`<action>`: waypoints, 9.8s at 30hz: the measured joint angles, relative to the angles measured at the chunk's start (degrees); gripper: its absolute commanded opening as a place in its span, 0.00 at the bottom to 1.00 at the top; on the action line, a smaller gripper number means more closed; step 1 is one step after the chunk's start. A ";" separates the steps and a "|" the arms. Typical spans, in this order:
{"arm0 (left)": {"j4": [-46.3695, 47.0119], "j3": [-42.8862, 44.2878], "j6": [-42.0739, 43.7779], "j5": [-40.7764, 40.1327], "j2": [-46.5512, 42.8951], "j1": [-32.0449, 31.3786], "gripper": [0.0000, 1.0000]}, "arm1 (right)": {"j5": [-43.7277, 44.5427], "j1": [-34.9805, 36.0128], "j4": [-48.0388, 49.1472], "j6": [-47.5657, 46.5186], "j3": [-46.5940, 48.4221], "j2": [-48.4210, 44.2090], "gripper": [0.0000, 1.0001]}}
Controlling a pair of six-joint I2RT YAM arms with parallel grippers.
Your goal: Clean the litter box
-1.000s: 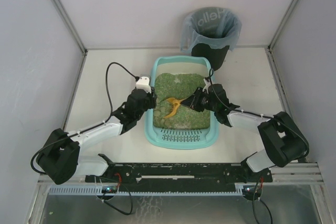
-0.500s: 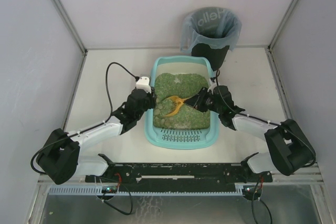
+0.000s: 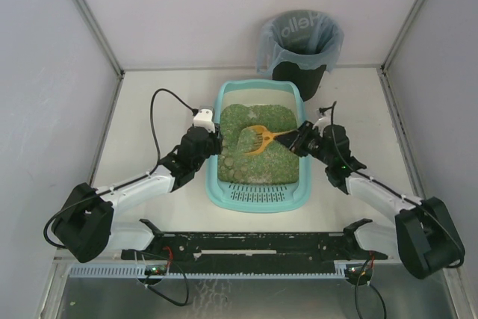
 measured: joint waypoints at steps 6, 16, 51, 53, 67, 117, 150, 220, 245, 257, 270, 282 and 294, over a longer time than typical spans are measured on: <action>0.00 0.00 -0.02 0.00 0.00 0.00 0.41 | -1.25 -6.34 1.29 0.81 -4.59 -9.99 0.00; 0.00 0.00 -0.02 0.00 0.00 0.00 0.41 | -6.23 -13.79 7.72 6.08 -11.47 -11.76 0.00; -0.33 0.63 -0.02 -0.02 0.63 0.00 0.41 | 17.29 12.26 -27.06 -15.45 18.53 9.18 0.00; -0.33 0.63 0.00 -0.02 0.63 0.00 0.41 | 15.47 12.90 -27.91 -15.47 21.92 13.70 0.00; -0.35 0.63 0.02 -0.55 0.63 0.02 0.41 | 3.61 11.96 1.62 -0.26 16.00 24.74 0.00; -0.15 0.63 -0.09 -0.09 0.70 0.07 0.40 | 6.36 1.40 -14.36 -6.78 6.40 -3.02 0.00; -0.04 0.63 -0.07 -0.09 0.72 0.07 0.40 | -6.10 5.35 7.80 3.82 11.43 26.29 0.00; 0.81 0.63 -0.92 2.03 0.98 -0.11 0.40 | -0.57 1.07 -0.70 1.29 1.25 1.60 0.00; 0.83 0.63 -0.94 1.99 0.98 -0.11 0.39 | -14.14 -17.22 18.80 14.29 -12.68 -9.55 0.00; 0.83 0.63 -0.94 1.99 1.01 -0.11 0.40 | -16.92 -17.49 18.64 14.34 -11.82 -10.34 0.00; 0.87 0.63 -1.14 2.71 0.94 -0.24 0.54 | -17.70 -16.65 14.71 11.26 -10.12 -12.15 0.00; 4.33 -4.00 -3.87 0.92 -8.55 -0.55 0.71 | -19.54 -18.32 12.48 11.32 -10.27 -13.16 0.00; 7.72 -12.96 -8.63 -15.47 -22.73 -0.59 0.83 | -21.55 -20.96 10.03 12.87 -9.22 -16.13 0.00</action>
